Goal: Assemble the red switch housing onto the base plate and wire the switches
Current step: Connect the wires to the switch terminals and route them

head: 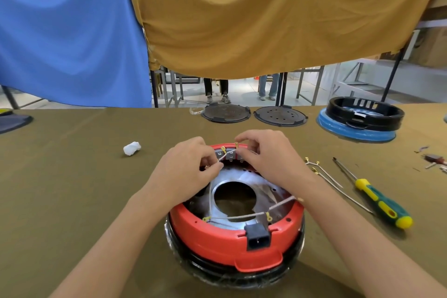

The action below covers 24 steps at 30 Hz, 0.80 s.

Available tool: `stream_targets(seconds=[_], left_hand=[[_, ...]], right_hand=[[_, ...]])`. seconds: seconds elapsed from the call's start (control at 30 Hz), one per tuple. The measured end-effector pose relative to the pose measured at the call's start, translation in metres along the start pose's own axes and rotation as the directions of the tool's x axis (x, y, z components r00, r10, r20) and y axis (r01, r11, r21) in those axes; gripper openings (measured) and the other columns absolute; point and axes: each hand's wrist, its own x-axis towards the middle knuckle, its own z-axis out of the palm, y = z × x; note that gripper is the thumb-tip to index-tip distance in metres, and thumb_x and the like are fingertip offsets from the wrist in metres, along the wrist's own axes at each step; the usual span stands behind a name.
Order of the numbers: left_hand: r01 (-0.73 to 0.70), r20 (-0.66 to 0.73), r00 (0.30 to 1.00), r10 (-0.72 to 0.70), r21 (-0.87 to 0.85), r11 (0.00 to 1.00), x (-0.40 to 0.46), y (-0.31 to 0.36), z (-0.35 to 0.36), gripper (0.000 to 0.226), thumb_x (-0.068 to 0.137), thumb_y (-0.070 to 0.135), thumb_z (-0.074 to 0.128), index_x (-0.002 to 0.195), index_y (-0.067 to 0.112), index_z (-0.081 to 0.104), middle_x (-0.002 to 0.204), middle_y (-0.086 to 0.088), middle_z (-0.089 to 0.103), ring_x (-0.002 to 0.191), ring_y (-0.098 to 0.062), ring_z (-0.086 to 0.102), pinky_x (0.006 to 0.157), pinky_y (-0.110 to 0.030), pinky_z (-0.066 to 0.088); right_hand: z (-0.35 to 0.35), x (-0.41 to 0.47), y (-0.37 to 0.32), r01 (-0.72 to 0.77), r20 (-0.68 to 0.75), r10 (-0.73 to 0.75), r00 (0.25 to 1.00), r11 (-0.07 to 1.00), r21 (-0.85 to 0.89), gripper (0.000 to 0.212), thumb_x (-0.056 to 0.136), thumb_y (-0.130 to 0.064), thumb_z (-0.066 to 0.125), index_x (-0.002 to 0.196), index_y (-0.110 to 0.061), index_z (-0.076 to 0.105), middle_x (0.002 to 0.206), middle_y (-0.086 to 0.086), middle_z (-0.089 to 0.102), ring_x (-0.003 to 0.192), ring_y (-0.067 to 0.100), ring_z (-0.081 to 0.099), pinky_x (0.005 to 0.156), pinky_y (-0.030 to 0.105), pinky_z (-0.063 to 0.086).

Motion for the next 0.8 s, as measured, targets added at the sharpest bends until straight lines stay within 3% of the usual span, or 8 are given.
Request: stream_targets(seconds=[0.2,0.37,0.47,0.67,0.8], left_hand=[[0.045,-0.126,0.991,-0.04,0.038,0.998,-0.001,0.003,0.001,0.017,0.088,0.035,0.067,0.074,0.025,0.067,0.072,0.009,0.055,0.071,-0.012,0.054,0.064,-0.034,0.047],[0.031,-0.25,0.968,-0.009,0.083,0.996,-0.003,0.006,0.001,0.016,0.085,0.035,0.068,0.074,0.025,0.064,0.071,0.009,0.056,0.069,-0.013,0.055,0.059,-0.03,0.042],[0.011,-0.295,0.955,0.02,0.101,0.995,-0.003,0.008,0.001,0.014,0.083,0.032,0.071,0.076,0.023,0.063,0.068,0.009,0.056,0.066,-0.014,0.055,0.057,-0.03,0.041],[-0.058,-0.281,0.956,0.082,0.09,0.994,-0.004,0.007,0.001,0.02,0.087,0.035,0.067,0.102,0.025,0.058,0.068,0.013,0.05,0.068,-0.013,0.053,0.058,-0.032,0.044],[-0.075,-0.185,0.978,0.094,0.111,0.991,-0.002,0.003,0.003,0.015,0.093,0.04,0.061,0.094,0.026,0.065,0.08,0.011,0.048,0.076,-0.012,0.05,0.061,-0.03,0.04]], right_hand=[[-0.004,-0.001,-0.002,0.021,0.025,-0.019,0.999,0.998,-0.054,0.022,0.093,-0.034,0.066,0.11,-0.022,0.072,0.075,-0.012,0.062,0.077,0.009,0.057,0.073,0.027,0.047],[-0.007,-0.005,-0.005,0.018,-0.069,-0.022,0.997,0.998,-0.059,0.018,0.09,-0.035,0.068,0.1,-0.021,0.072,0.066,-0.013,0.063,0.072,0.009,0.059,0.073,0.027,0.044],[-0.003,-0.009,-0.007,0.016,-0.113,-0.022,0.993,0.998,-0.056,0.018,0.089,-0.034,0.067,0.097,-0.018,0.072,0.064,-0.007,0.066,0.069,0.01,0.062,0.072,0.032,0.051],[-0.002,-0.011,-0.008,0.063,-0.164,-0.066,0.984,0.998,-0.022,0.017,0.089,-0.03,0.068,0.098,-0.017,0.07,0.062,-0.007,0.066,0.065,0.01,0.062,0.07,0.034,0.052],[-0.001,-0.01,-0.006,0.063,-0.096,-0.063,0.993,0.998,0.001,0.015,0.089,-0.031,0.07,0.096,-0.017,0.072,0.061,-0.008,0.065,0.062,0.005,0.058,0.062,0.022,0.046]])
